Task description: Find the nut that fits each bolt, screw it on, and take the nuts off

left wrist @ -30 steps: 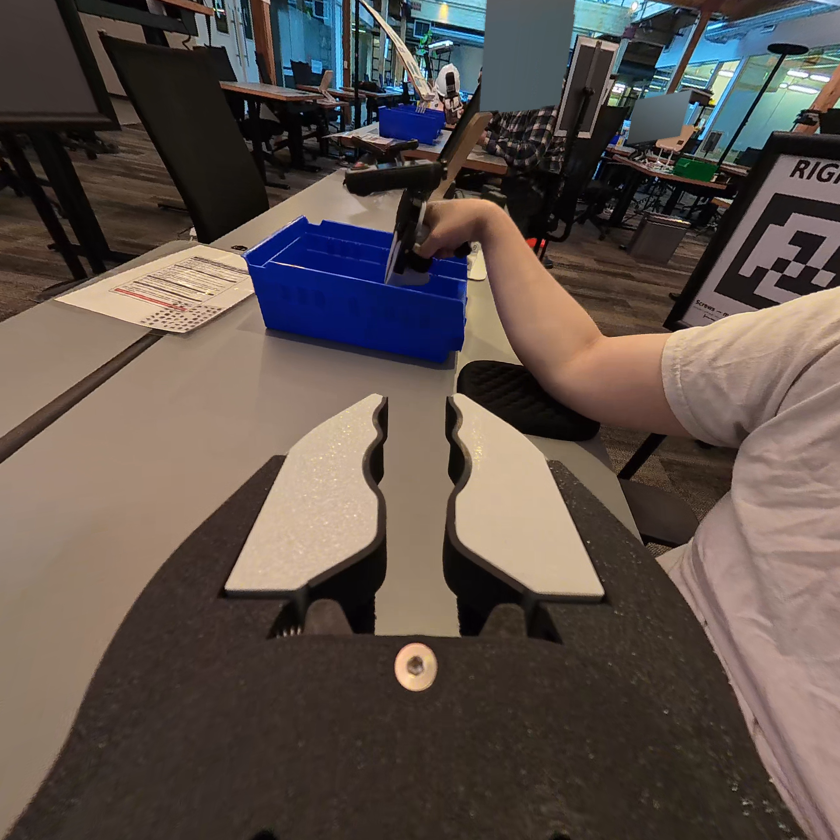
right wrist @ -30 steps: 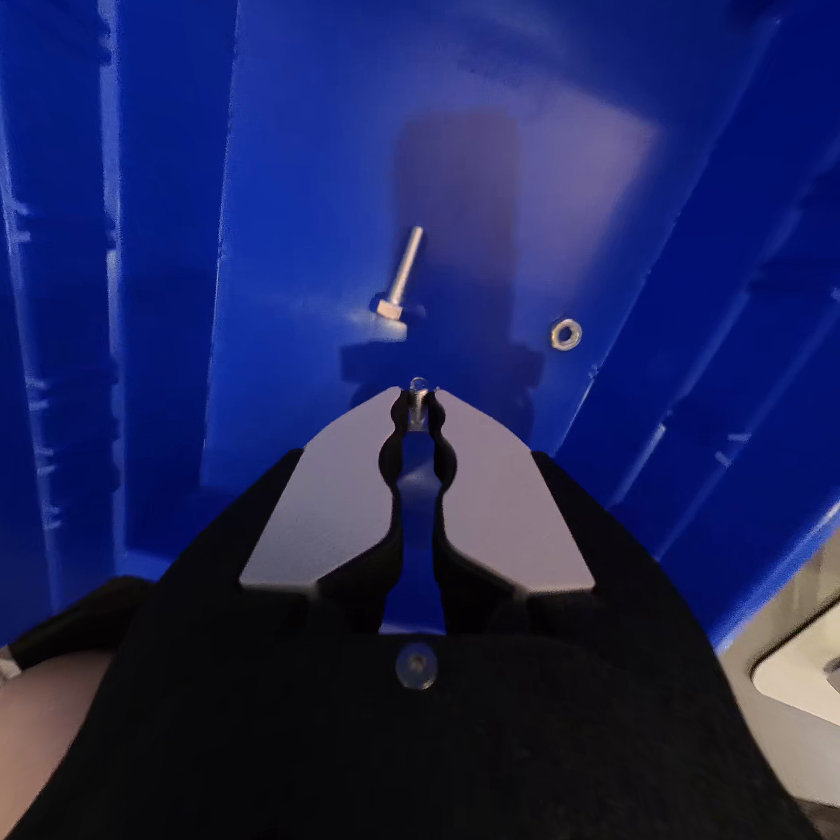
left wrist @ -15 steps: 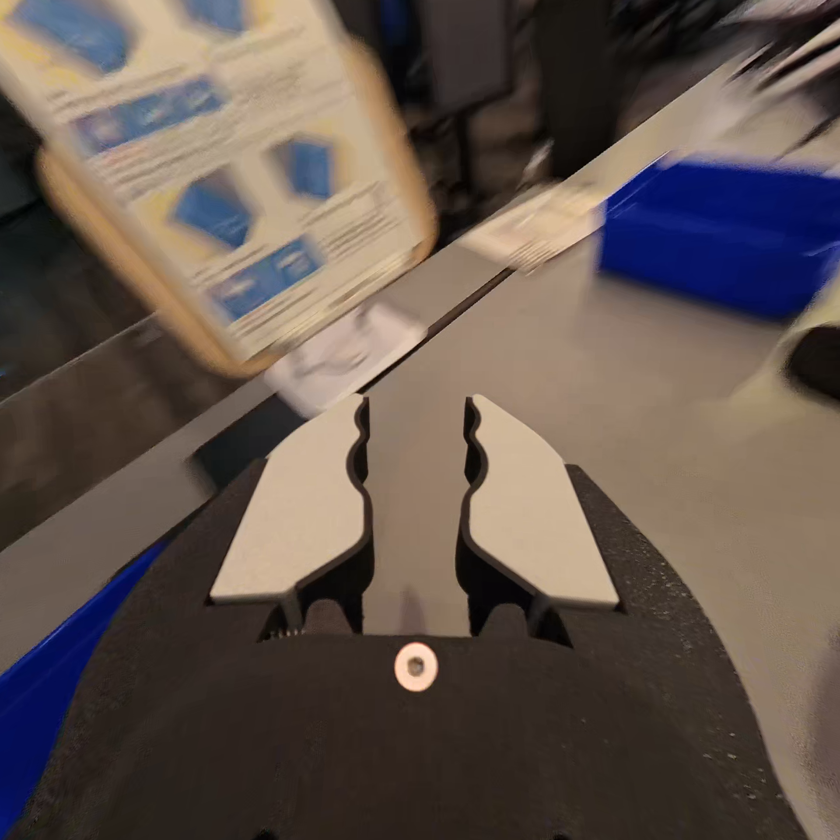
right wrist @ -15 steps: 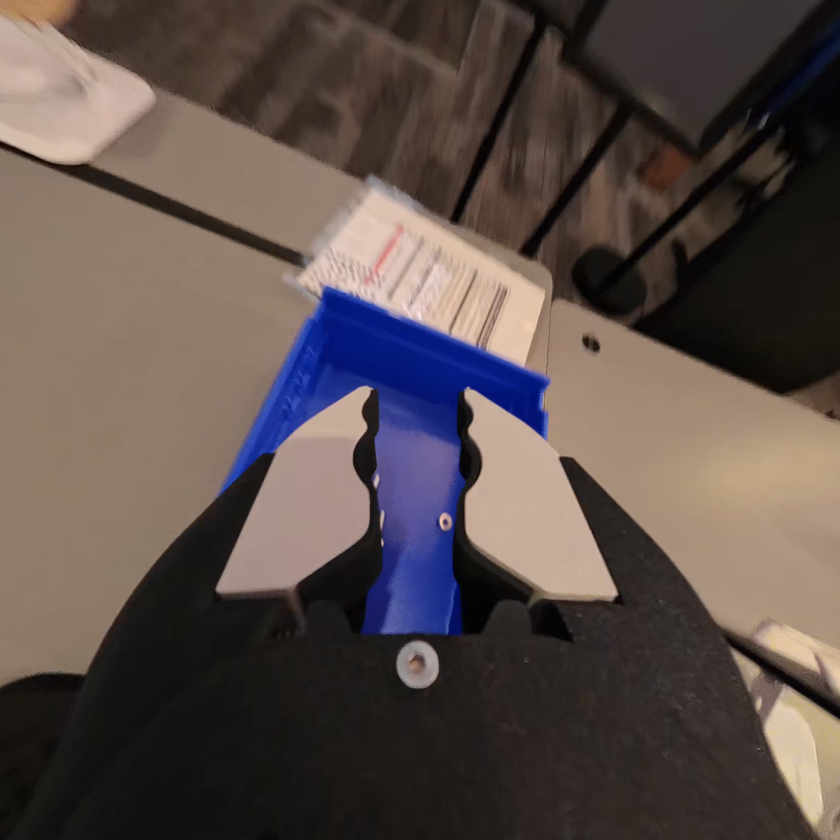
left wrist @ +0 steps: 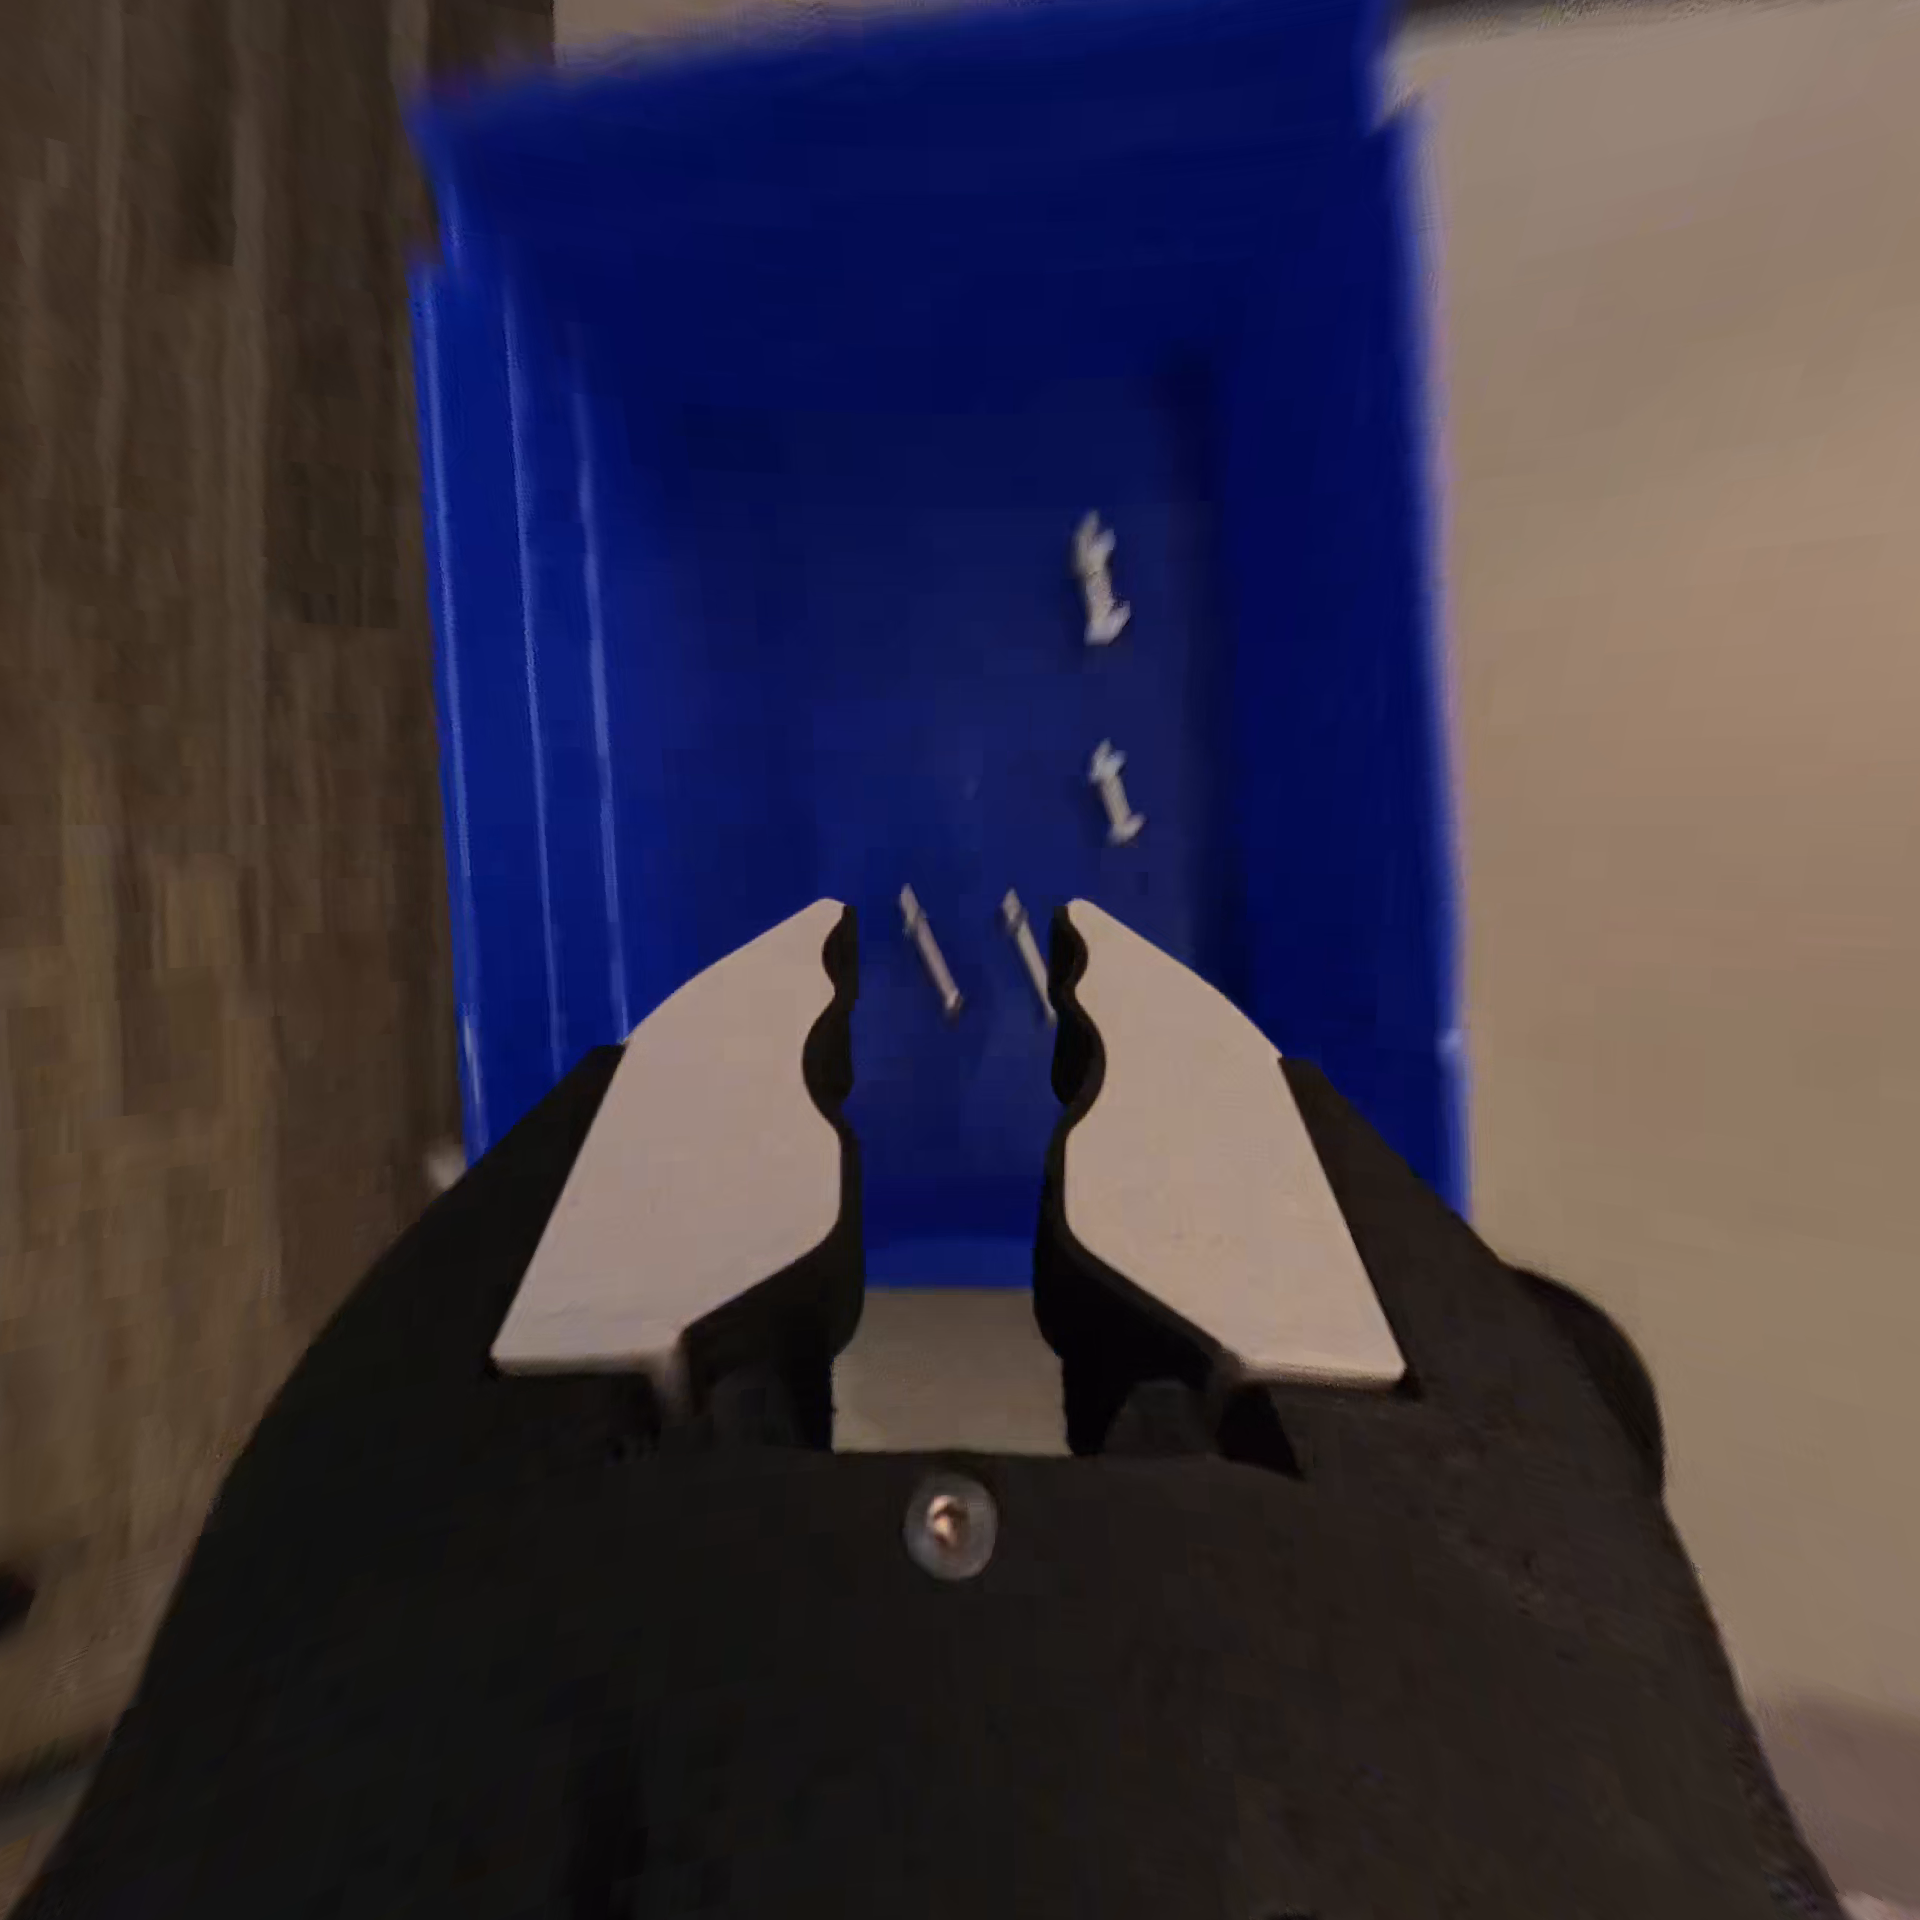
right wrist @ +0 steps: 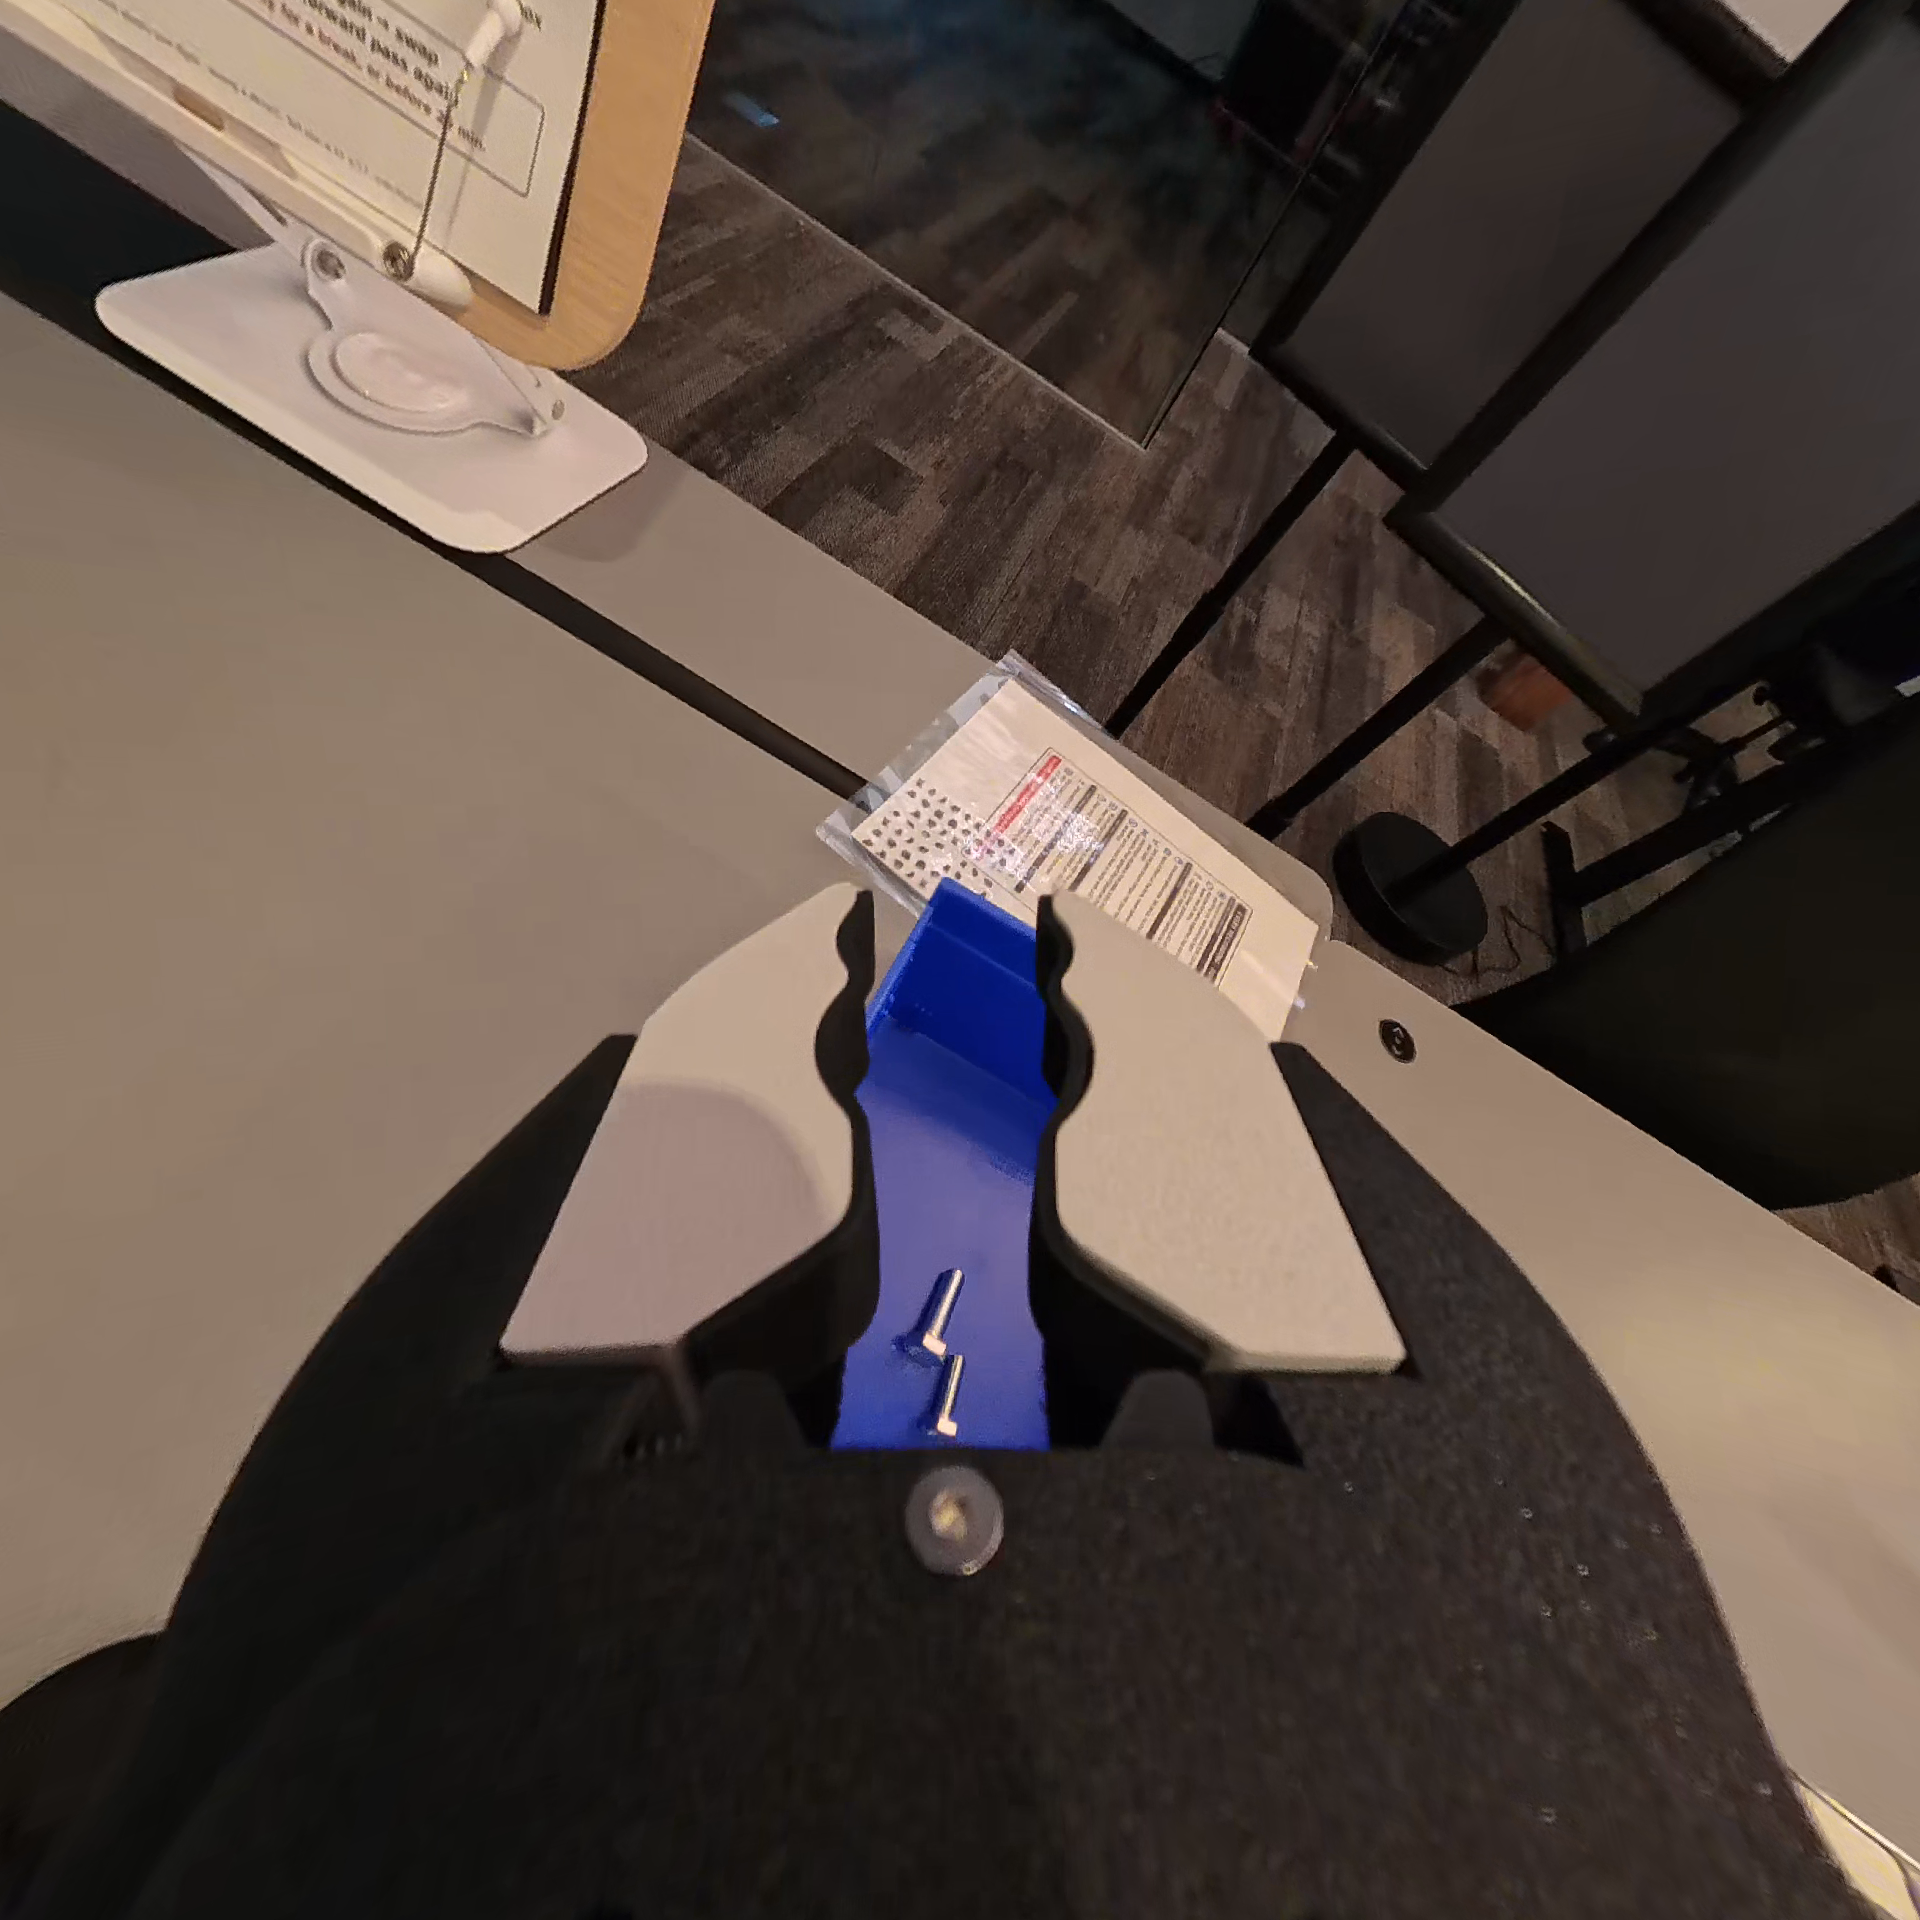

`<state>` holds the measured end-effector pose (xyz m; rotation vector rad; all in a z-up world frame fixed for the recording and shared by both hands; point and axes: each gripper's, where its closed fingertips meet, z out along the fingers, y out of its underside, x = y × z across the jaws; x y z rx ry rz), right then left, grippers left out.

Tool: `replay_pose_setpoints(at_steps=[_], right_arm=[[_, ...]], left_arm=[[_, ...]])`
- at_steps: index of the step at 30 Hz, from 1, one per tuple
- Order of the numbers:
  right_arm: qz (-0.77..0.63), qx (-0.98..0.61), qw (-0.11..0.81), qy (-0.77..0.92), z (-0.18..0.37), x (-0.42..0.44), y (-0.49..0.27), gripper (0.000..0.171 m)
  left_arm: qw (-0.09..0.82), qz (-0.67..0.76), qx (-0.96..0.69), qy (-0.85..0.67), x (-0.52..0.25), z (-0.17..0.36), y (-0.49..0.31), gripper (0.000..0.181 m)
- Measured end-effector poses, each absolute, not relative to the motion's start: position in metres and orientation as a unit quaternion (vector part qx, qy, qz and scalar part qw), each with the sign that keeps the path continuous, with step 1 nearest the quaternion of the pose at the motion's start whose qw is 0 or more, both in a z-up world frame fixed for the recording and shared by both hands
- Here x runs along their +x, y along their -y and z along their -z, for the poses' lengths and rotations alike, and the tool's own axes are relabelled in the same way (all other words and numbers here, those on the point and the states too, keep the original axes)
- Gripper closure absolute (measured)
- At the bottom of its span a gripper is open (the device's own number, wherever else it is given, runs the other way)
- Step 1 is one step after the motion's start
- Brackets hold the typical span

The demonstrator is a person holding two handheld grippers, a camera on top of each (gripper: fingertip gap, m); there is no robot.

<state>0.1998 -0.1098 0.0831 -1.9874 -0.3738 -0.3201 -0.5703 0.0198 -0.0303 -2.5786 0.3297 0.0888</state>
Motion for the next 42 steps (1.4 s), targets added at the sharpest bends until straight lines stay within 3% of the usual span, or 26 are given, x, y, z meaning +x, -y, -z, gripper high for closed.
replay_pose_setpoints(at_steps=[4,11,23,28,31,36,39,42], right_arm=[[0.145,-0.841,0.493,0.167,-0.071,0.199,0.106,0.142],[0.146,-0.845,0.484,0.175,-0.066,0.195,0.102,0.142],[0.173,-0.858,0.447,0.183,-0.051,0.202,0.098,0.142],[0.181,-0.862,0.434,0.190,-0.046,0.202,0.096,0.142],[0.183,-0.862,0.431,0.192,-0.044,0.201,0.094,0.142],[0.189,-0.863,0.424,0.198,-0.043,0.198,0.093,0.142],[0.191,-0.861,0.425,0.203,-0.044,0.193,0.091,0.142],[0.179,-0.853,0.435,0.226,-0.047,0.175,0.087,0.143]], left_arm=[[0.157,-0.026,-0.985,-0.068,-0.597,0.081,-0.012,0.152],[0.128,0.078,-0.988,-0.027,-0.593,0.117,-0.020,0.157],[0.034,0.044,-0.998,-0.025,-0.596,0.148,-0.004,0.157],[0.038,0.035,-0.999,-0.015,-0.602,0.149,-0.007,0.174],[0.041,0.038,-0.998,-0.024,-0.602,0.149,-0.008,0.176],[0.090,0.029,-0.995,-0.030,-0.604,0.124,-0.013,0.176],[0.207,0.041,-0.976,-0.051,-0.588,0.068,-0.027,0.176],[0.370,0.130,-0.908,-0.147,-0.521,-0.011,-0.036,0.176]])
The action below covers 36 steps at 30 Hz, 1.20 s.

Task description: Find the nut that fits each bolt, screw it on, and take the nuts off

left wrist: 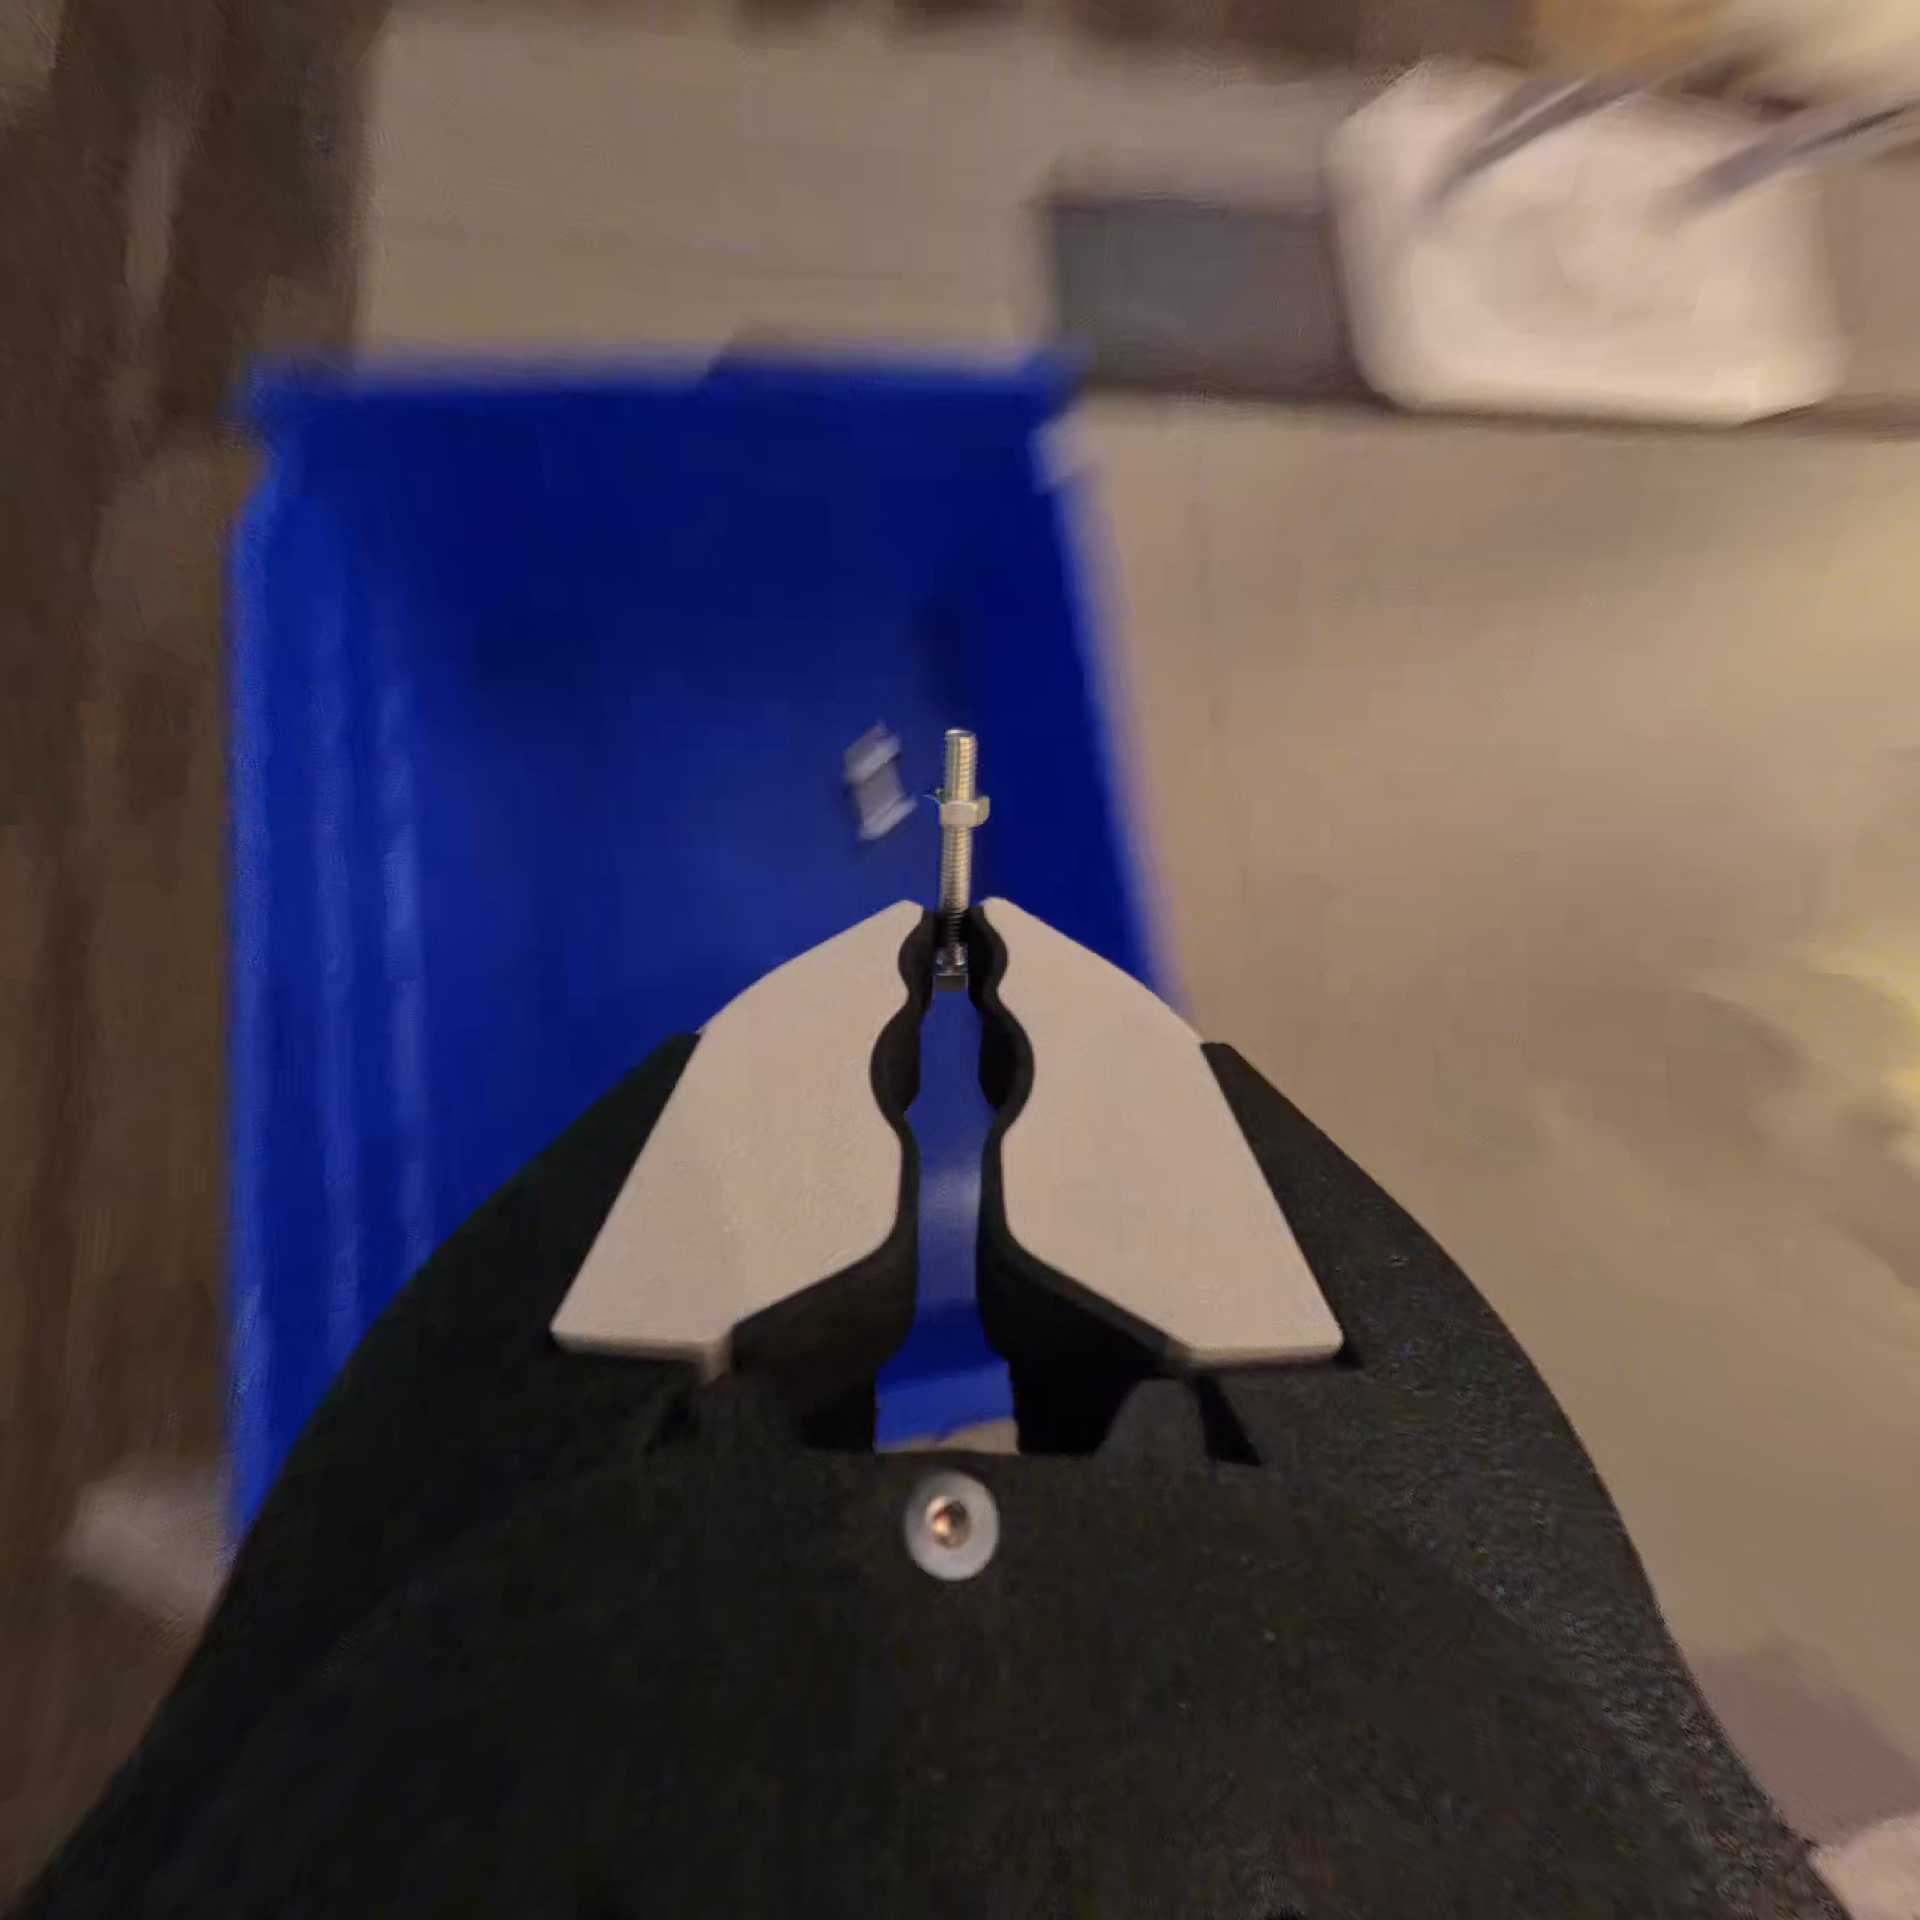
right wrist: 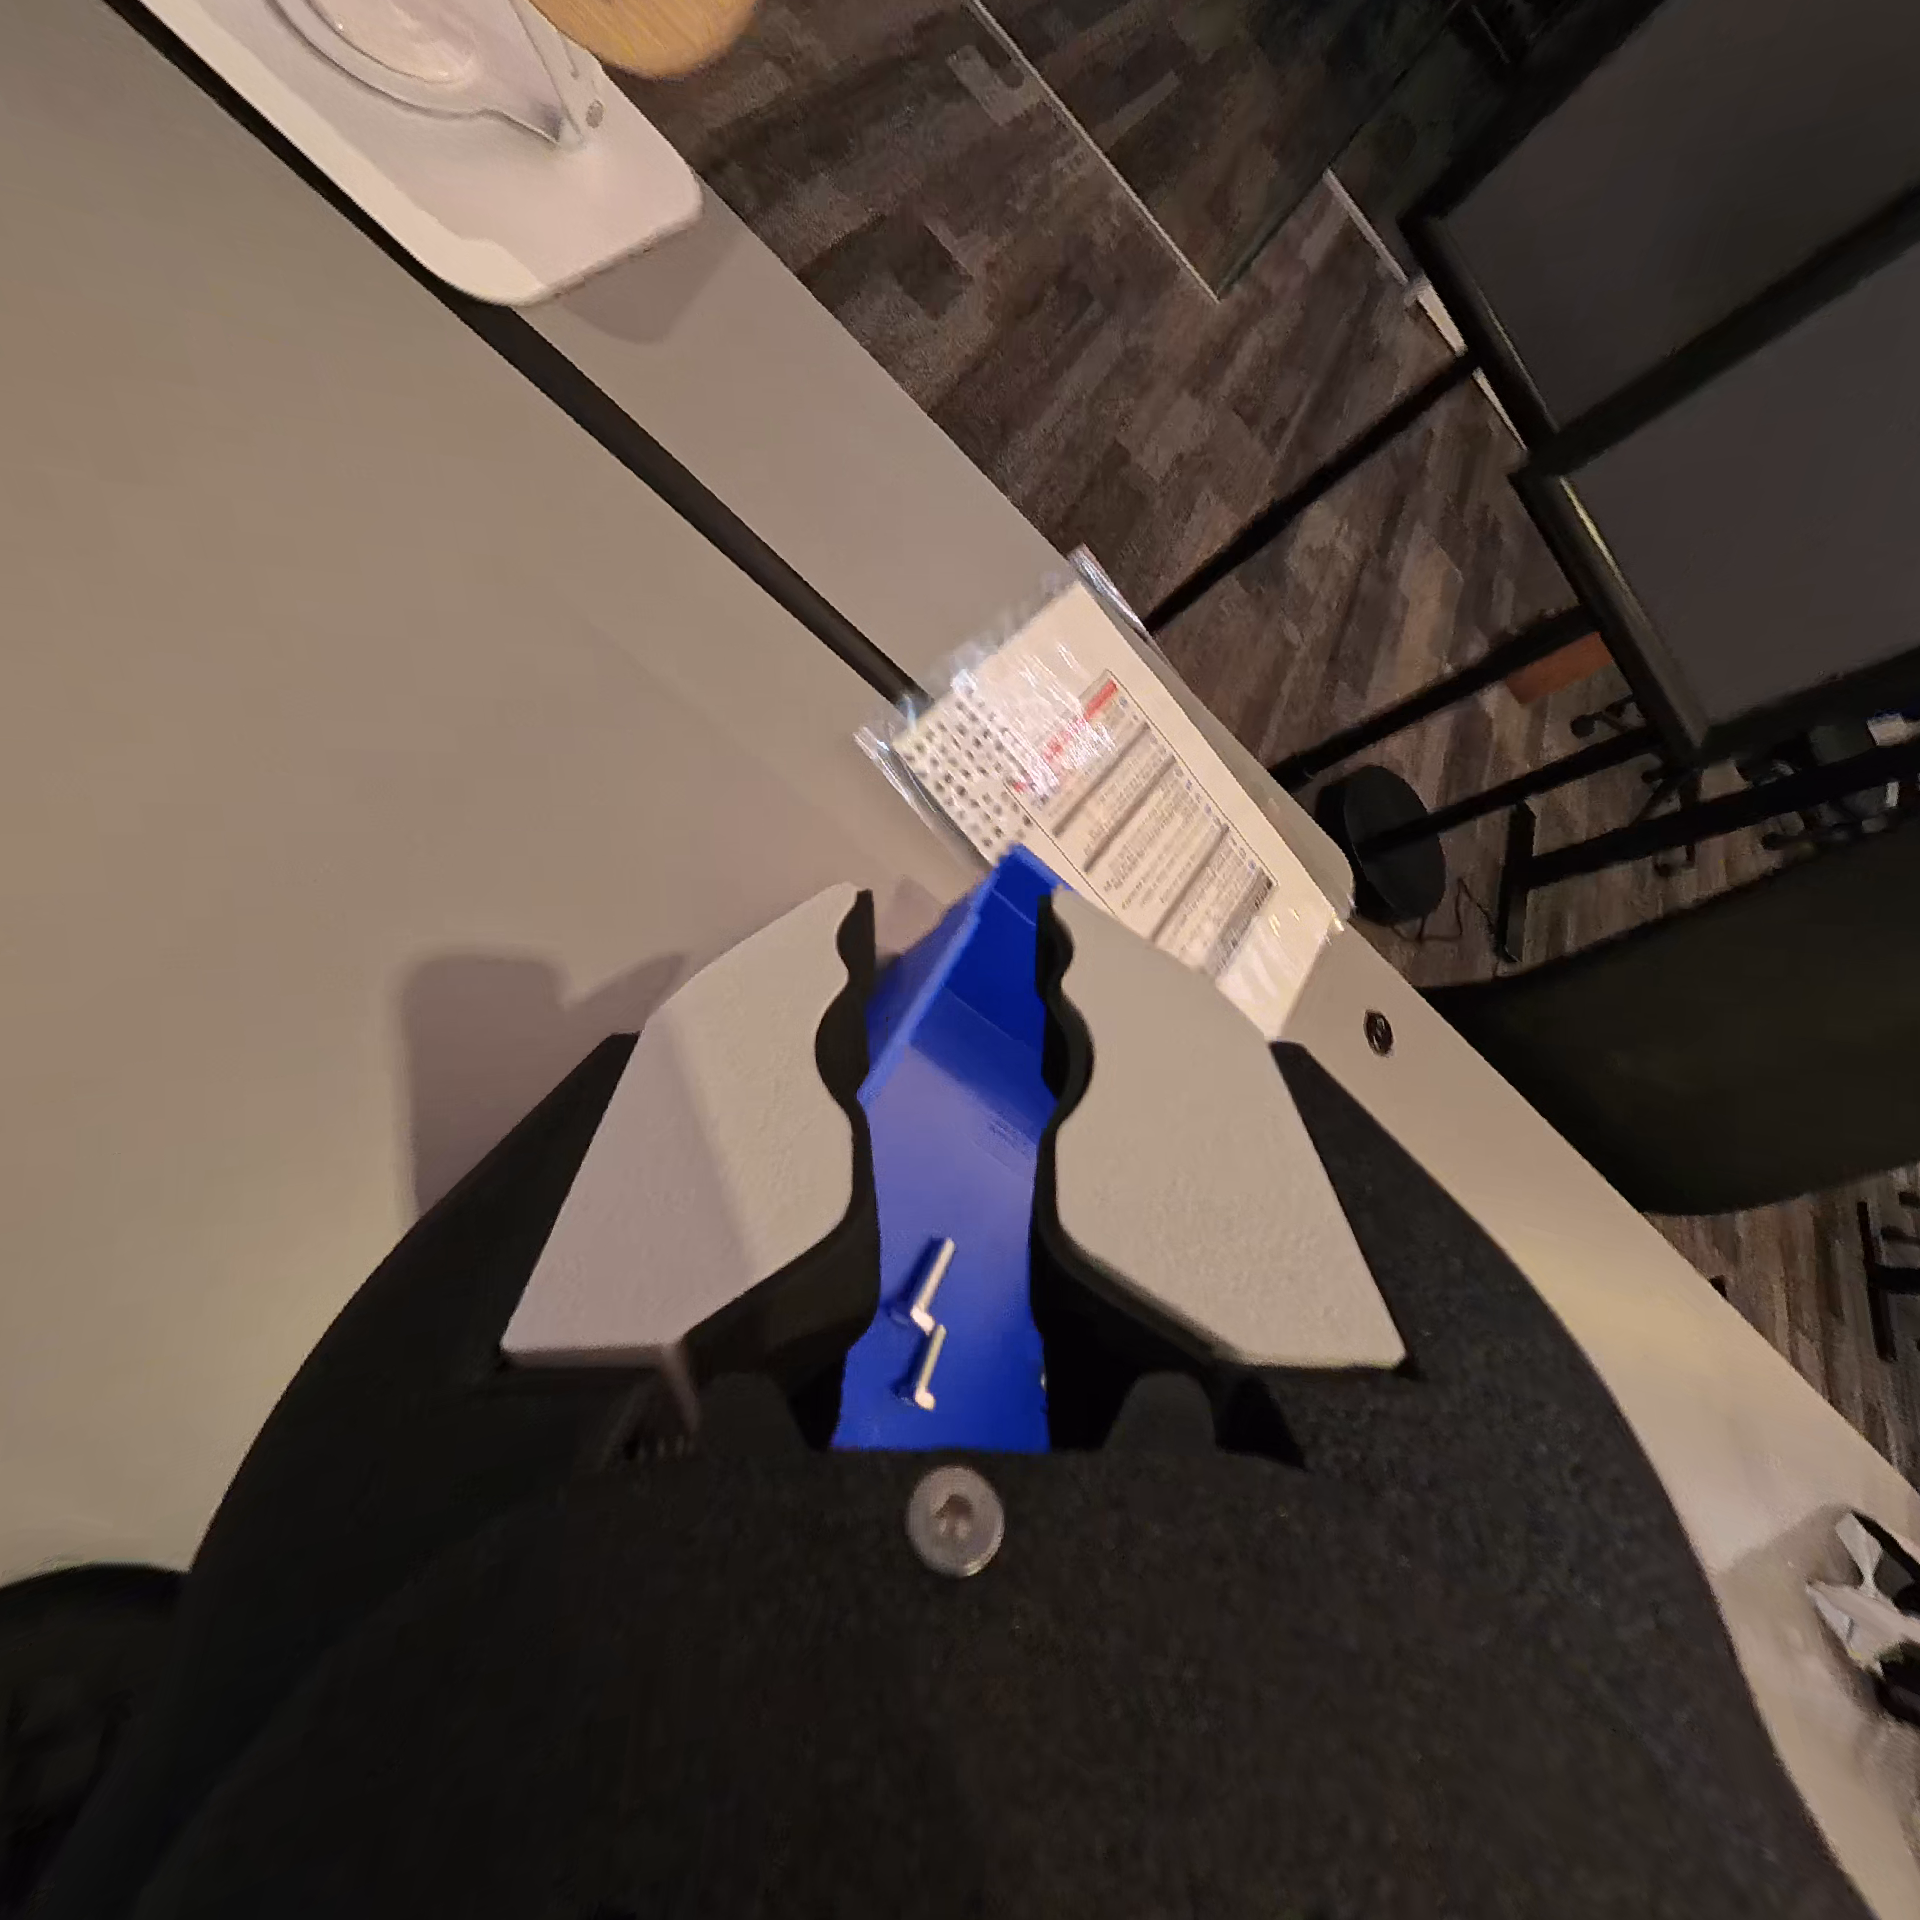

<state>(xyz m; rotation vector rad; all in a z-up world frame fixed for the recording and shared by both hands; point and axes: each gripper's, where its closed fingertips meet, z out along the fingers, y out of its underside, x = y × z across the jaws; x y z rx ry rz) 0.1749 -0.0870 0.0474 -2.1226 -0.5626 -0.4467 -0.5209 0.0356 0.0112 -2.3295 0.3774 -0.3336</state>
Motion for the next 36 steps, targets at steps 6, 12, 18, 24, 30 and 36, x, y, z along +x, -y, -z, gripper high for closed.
replay_pose_setpoints(at_steps=[6,12,18,24,30,36], right_arm=[[0.025,-0.782,0.520,0.344,-0.071,0.049,0.079,0.143],[-0.237,-0.637,0.584,0.443,-0.100,-0.118,0.122,0.143],[-0.342,-0.616,0.591,0.393,-0.100,-0.144,0.119,0.149],[-0.460,-0.595,0.548,0.367,-0.102,-0.152,0.125,0.153],[-0.504,-0.588,0.523,0.356,-0.101,-0.154,0.128,0.158],[-0.476,-0.602,0.518,0.379,-0.089,-0.162,0.127,0.159]], left_arm=[[0.470,0.412,-0.657,-0.422,-0.321,-0.109,0.039,0.177],[0.385,0.541,-0.553,-0.502,-0.194,-0.078,0.100,0.177],[0.355,0.605,-0.517,-0.491,-0.159,-0.068,0.130,0.176],[0.358,0.602,-0.511,-0.499,-0.157,-0.070,0.137,0.177],[0.354,0.594,-0.518,-0.503,-0.155,-0.065,0.138,0.176],[0.348,0.595,-0.518,-0.506,-0.153,-0.064,0.140,0.176]])
